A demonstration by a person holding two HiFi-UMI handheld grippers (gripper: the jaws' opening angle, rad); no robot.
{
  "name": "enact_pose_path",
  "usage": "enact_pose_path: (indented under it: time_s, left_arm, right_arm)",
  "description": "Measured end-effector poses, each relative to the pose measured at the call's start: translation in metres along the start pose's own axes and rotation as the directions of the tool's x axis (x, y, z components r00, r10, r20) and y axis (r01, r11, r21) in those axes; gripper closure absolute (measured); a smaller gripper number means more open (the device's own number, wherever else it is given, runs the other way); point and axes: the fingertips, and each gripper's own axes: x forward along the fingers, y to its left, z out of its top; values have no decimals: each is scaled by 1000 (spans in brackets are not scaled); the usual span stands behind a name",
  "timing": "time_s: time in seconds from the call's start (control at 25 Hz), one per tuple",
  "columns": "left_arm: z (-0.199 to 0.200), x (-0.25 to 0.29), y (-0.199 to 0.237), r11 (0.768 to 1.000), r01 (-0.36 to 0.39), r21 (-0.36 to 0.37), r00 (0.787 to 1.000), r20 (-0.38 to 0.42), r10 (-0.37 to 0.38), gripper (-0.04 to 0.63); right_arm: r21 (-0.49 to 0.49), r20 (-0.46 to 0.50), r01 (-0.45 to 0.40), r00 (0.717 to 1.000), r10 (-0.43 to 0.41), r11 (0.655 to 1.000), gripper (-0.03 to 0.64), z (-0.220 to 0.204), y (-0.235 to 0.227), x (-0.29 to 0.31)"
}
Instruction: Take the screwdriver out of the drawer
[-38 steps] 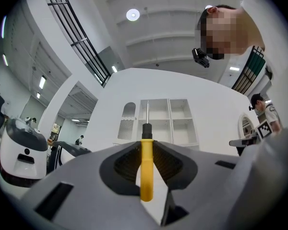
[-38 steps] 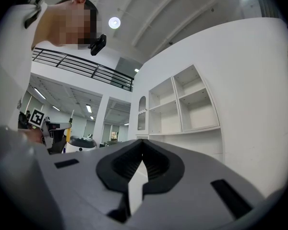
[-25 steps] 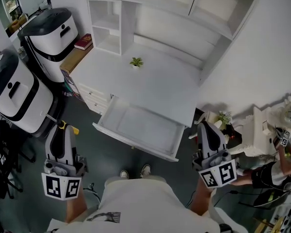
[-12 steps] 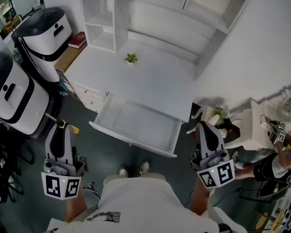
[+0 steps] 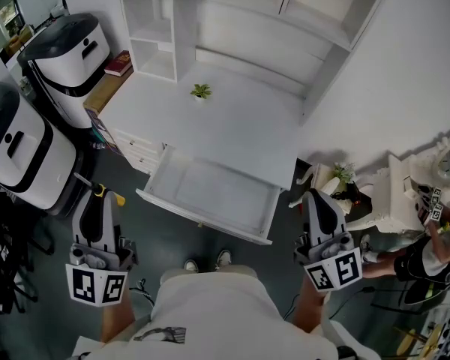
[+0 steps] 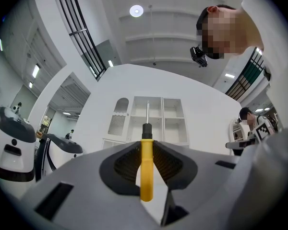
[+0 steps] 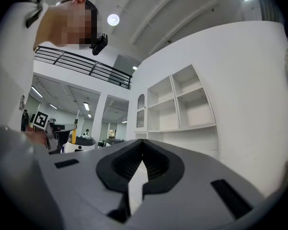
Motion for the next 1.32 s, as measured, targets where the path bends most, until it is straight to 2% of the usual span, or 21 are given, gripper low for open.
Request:
enact_pose_path:
  time_s: [1.32]
  left_arm:
    - [-16,50,-21,1000,24,2,1000,7,-24,511]
  right_arm:
    - [-3,23,-2,1000,2,1000,607,-3,-39,21]
